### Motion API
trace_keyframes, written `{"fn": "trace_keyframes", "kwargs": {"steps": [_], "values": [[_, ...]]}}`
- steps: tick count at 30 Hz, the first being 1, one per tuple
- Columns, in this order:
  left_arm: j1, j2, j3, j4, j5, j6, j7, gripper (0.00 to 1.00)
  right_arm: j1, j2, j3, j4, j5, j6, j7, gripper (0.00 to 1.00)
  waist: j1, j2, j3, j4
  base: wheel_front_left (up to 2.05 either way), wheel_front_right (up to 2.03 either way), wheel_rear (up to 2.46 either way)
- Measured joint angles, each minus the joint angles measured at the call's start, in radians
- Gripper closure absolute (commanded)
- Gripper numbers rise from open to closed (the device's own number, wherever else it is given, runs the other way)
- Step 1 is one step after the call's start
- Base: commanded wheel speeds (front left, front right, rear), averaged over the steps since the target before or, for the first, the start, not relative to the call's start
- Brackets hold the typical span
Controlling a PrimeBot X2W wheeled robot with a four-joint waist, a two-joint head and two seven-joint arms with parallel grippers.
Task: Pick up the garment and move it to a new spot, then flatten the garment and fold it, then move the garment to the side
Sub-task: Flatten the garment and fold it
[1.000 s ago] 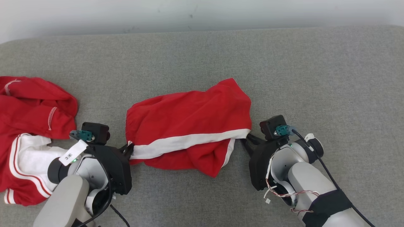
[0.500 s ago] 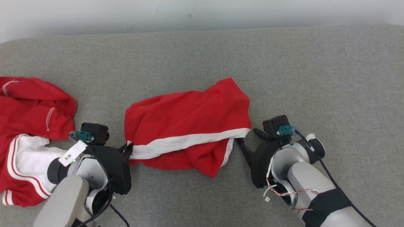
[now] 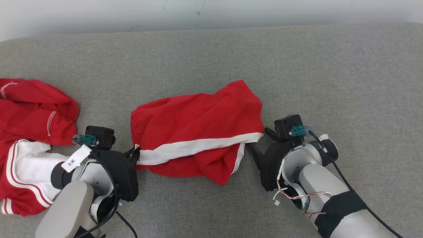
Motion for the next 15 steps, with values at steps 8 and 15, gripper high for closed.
{"fn": "trace_keyframes", "kwargs": {"steps": [8, 15], "values": [[-0.007, -0.005, -0.003, 0.006, -0.006, -0.001, -0.006, 1.00, -0.020, 0.000, 0.038, 0.020, 0.026, -0.001, -0.017, 1.00, 0.0000, 0.0000, 0.007, 0.009, 0.00, 0.00, 0.00], [-0.008, -0.006, 0.002, 0.017, -0.017, -0.007, -0.028, 1.00, -0.028, -0.001, 0.028, 0.049, 0.027, 0.000, -0.043, 1.00, 0.0000, 0.0001, -0.002, 0.006, 0.00, 0.00, 0.00]]}}
